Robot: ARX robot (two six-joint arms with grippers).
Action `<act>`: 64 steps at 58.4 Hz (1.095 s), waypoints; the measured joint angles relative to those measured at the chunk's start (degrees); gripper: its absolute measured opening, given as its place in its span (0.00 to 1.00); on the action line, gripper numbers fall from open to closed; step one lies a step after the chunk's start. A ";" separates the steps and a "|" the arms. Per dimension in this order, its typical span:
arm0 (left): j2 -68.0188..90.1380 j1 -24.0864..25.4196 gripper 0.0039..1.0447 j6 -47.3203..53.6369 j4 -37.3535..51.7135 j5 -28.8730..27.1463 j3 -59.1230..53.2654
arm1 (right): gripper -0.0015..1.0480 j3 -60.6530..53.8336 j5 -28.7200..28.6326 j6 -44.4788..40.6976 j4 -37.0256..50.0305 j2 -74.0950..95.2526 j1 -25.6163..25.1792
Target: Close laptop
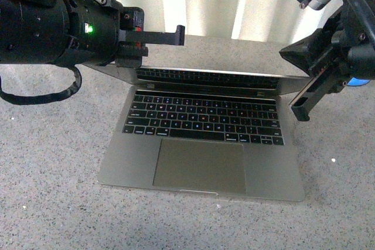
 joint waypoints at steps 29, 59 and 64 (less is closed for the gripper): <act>-1.16 -0.83 0.03 -1.53 1.86 -0.55 -2.47 | 0.01 -3.10 -0.04 0.81 1.44 -0.90 0.09; -1.73 -4.13 0.03 -10.05 7.48 -2.93 -8.44 | 0.01 -6.29 0.20 2.14 3.72 -0.70 0.70; -1.73 -4.46 0.03 -10.73 7.80 -2.97 -8.85 | 0.01 -6.69 0.20 2.40 4.09 -0.50 0.87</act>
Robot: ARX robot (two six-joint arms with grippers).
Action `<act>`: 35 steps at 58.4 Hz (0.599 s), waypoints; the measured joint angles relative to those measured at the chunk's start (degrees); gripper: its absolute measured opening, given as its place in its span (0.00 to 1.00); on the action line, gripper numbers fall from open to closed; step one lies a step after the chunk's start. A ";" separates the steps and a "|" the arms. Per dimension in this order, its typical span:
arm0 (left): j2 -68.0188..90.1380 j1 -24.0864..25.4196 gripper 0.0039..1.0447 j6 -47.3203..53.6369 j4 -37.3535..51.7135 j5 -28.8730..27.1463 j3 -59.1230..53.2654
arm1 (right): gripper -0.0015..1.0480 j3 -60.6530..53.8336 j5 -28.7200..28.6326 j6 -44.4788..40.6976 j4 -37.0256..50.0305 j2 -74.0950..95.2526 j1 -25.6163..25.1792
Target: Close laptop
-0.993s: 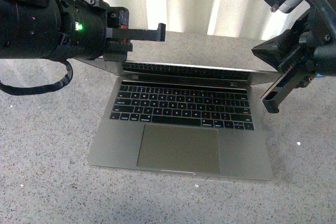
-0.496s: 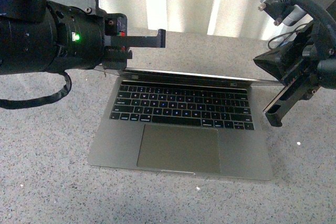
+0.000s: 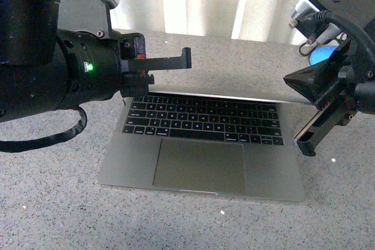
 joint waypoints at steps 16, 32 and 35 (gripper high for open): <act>1.25 -0.26 0.03 -1.51 0.81 0.61 -1.22 | 0.01 -0.46 0.00 1.25 1.14 1.84 0.68; 4.09 0.52 0.03 -4.26 1.75 2.62 -2.32 | 0.01 -1.11 0.09 2.08 2.10 4.13 1.31; 4.46 0.70 0.03 -4.66 2.08 2.97 -2.51 | 0.01 -1.20 0.24 2.25 2.21 4.44 1.46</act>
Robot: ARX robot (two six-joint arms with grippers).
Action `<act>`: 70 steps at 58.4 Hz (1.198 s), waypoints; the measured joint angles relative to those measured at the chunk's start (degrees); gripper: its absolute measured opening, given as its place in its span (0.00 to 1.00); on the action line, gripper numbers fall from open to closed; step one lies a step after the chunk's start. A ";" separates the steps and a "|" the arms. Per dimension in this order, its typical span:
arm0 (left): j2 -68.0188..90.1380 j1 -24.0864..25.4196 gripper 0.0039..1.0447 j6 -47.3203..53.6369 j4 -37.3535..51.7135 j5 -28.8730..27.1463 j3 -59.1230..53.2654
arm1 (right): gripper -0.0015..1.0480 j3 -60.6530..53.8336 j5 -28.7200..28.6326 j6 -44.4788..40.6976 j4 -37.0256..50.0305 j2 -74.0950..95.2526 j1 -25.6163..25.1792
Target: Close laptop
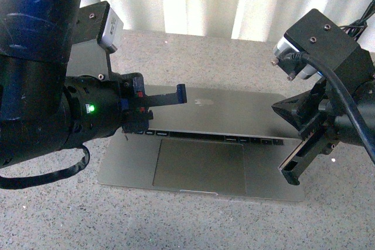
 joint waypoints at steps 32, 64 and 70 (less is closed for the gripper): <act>1.57 0.46 0.03 -1.88 1.22 0.57 -0.46 | 0.01 -0.76 0.94 4.28 0.13 2.64 1.25; 2.05 -1.44 0.03 -8.35 5.18 0.11 -3.65 | 0.01 -3.78 3.63 5.51 1.81 3.54 2.69; 2.64 -1.70 0.03 -9.44 6.01 -0.02 -3.91 | 0.01 -4.17 4.22 5.81 2.05 3.93 2.99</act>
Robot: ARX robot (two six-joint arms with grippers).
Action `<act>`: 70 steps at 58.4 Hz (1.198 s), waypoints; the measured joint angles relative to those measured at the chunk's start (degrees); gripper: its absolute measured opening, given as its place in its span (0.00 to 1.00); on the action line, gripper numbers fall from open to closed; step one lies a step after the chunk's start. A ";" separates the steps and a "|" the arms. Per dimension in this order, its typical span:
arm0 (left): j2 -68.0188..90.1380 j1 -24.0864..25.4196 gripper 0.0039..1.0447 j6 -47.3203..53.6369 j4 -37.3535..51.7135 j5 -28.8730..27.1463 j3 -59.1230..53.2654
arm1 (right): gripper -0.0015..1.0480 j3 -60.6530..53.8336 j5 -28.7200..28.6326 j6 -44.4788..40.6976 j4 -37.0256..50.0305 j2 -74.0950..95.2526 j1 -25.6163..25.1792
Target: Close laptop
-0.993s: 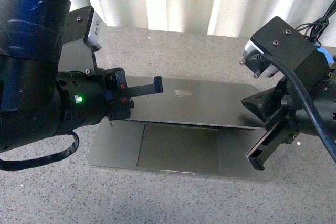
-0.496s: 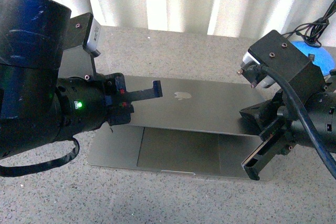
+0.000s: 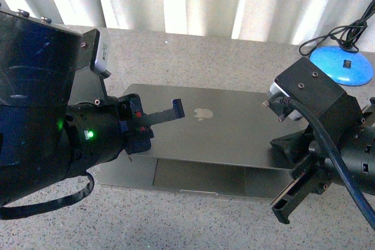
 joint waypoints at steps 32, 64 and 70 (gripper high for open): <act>4.37 -0.33 0.03 -6.43 4.52 1.33 -1.03 | 0.01 -0.24 1.27 1.44 -0.74 1.11 0.79; 5.73 -0.26 0.03 -7.91 6.51 1.73 -2.49 | 0.01 -0.17 1.92 2.75 -1.44 1.25 1.40; 6.12 -0.09 0.03 -8.20 7.13 1.73 -2.89 | 0.01 -0.13 2.14 3.08 -1.44 1.95 1.55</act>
